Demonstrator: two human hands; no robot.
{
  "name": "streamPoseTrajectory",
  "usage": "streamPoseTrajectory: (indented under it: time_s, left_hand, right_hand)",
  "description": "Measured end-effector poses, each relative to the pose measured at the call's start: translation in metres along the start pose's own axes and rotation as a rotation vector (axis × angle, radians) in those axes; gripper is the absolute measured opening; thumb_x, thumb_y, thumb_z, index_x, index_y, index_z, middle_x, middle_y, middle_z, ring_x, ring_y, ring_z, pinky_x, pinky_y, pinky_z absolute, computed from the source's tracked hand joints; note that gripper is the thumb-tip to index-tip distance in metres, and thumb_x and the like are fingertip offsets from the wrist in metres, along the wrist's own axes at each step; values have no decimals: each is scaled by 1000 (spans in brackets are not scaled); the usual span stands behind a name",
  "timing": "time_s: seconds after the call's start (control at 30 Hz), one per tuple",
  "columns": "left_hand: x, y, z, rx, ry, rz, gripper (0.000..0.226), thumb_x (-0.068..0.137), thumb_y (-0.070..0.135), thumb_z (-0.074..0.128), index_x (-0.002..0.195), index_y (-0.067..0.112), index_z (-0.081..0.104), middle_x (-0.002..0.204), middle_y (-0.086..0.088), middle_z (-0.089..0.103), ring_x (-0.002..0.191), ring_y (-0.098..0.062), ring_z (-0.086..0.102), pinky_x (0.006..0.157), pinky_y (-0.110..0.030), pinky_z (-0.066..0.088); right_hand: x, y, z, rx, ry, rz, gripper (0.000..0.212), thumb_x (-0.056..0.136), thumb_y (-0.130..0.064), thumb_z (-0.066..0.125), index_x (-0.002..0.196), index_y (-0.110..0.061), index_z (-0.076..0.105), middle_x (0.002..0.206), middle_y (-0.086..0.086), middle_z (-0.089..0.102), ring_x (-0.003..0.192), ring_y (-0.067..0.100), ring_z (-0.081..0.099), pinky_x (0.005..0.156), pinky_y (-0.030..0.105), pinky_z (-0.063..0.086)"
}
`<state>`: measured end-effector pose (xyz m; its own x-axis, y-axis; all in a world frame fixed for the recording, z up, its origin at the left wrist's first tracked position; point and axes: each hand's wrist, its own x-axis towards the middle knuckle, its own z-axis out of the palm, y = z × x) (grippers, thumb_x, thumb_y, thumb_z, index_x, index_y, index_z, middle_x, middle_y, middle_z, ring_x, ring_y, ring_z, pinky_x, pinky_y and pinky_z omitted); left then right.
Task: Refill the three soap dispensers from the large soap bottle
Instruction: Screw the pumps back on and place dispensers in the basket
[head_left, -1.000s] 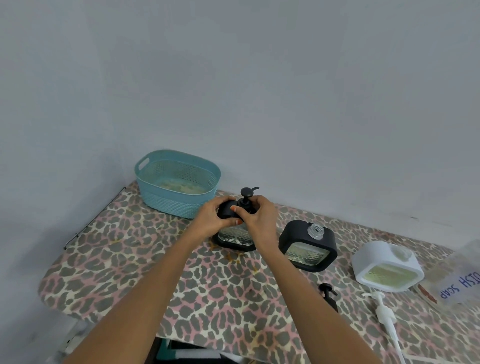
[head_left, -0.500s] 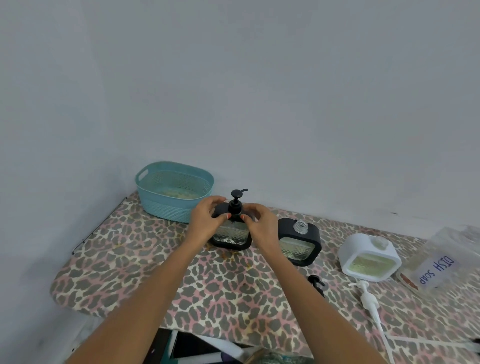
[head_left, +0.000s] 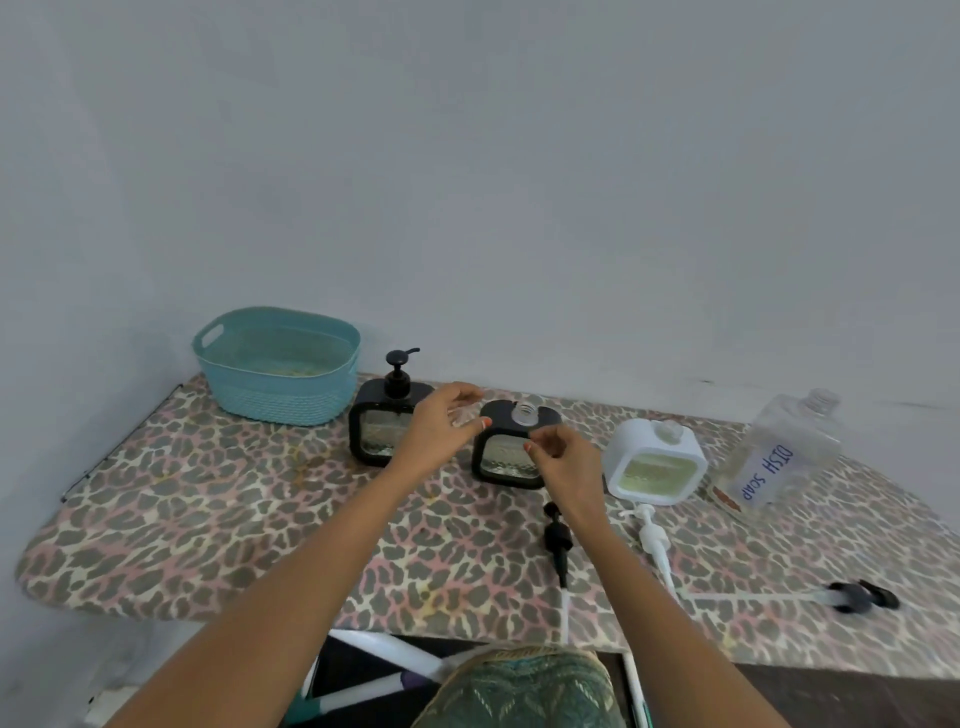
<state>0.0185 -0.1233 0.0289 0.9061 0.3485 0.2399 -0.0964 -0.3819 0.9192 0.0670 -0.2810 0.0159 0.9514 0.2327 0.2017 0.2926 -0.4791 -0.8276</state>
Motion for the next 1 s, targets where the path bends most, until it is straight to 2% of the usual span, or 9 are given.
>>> streamPoseTrajectory:
  time_s: [0.1, 0.23, 0.4, 0.5, 0.57, 0.63, 0.77, 0.93, 1.0]
  left_hand:
    - [8, -4, 19, 72, -36, -4, 43, 80, 17, 69, 120, 13, 53, 126, -3, 55, 118, -12, 48, 103, -29, 37]
    - [18, -12, 33, 97, -55, -50, 56, 79, 23, 70, 129, 17, 45, 135, -2, 47, 127, -16, 41, 103, -27, 32]
    - [25, -15, 41, 139, -109, -86, 64, 78, 25, 71, 134, 17, 41, 139, -2, 43, 128, -18, 40, 103, -28, 33]
    - [26, -17, 42, 139, -105, -89, 62, 78, 25, 71, 132, 18, 44, 138, -3, 45, 127, -19, 41, 101, -28, 34]
    - [27, -18, 42, 121, -99, -97, 61, 77, 24, 72, 131, 18, 46, 137, -3, 46, 127, -19, 42, 100, -26, 34]
    - [28, -18, 42, 111, -94, -97, 60, 76, 22, 73, 129, 18, 48, 136, -2, 48, 126, -17, 42, 97, -22, 33]
    - [29, -17, 41, 115, -88, -94, 60, 74, 21, 74, 129, 18, 49, 136, -1, 48, 127, -17, 41, 95, -20, 30]
    - [30, -18, 39, 122, -92, -111, 64, 73, 21, 76, 130, 17, 48, 138, -1, 48, 129, -18, 40, 95, -21, 30]
    - [31, -19, 39, 129, -93, -120, 65, 72, 22, 77, 130, 16, 48, 138, -2, 47, 130, -19, 40, 96, -22, 30]
  right_hand:
    - [-3, 26, -18, -59, -45, 106, 14, 84, -14, 65, 95, -6, 65, 85, 2, 63, 79, 14, 59, 75, 28, 49]
    - [-11, 50, -31, -131, -101, 209, 23, 81, -22, 70, 89, -1, 67, 79, 4, 63, 69, 12, 54, 56, 19, 38]
    - [-20, 68, -30, -149, -223, 315, 38, 76, -31, 74, 67, 4, 62, 69, 28, 60, 54, 19, 48, 56, 27, 36]
    - [-22, 74, -25, -135, -289, 386, 50, 72, -36, 76, 72, 13, 63, 63, 23, 58, 53, 18, 46, 56, 26, 34]
    - [-22, 74, -23, -156, -320, 399, 49, 71, -39, 76, 60, 4, 56, 53, 10, 49, 47, 14, 39, 48, 22, 29]
    - [-21, 73, -21, -180, -343, 401, 44, 72, -41, 75, 59, -6, 52, 49, 3, 42, 43, 10, 36, 42, 18, 24]
    - [-21, 71, -20, -157, -344, 415, 42, 72, -36, 76, 69, 4, 65, 55, 7, 49, 46, 12, 41, 49, 22, 31]
    - [-13, 52, -37, -79, -274, 361, 37, 74, -32, 75, 73, 5, 67, 66, 13, 61, 60, 17, 53, 58, 24, 41]
    - [-4, 39, -46, -11, -208, 304, 39, 72, -35, 76, 82, 2, 69, 81, 14, 71, 72, 23, 65, 74, 33, 54]
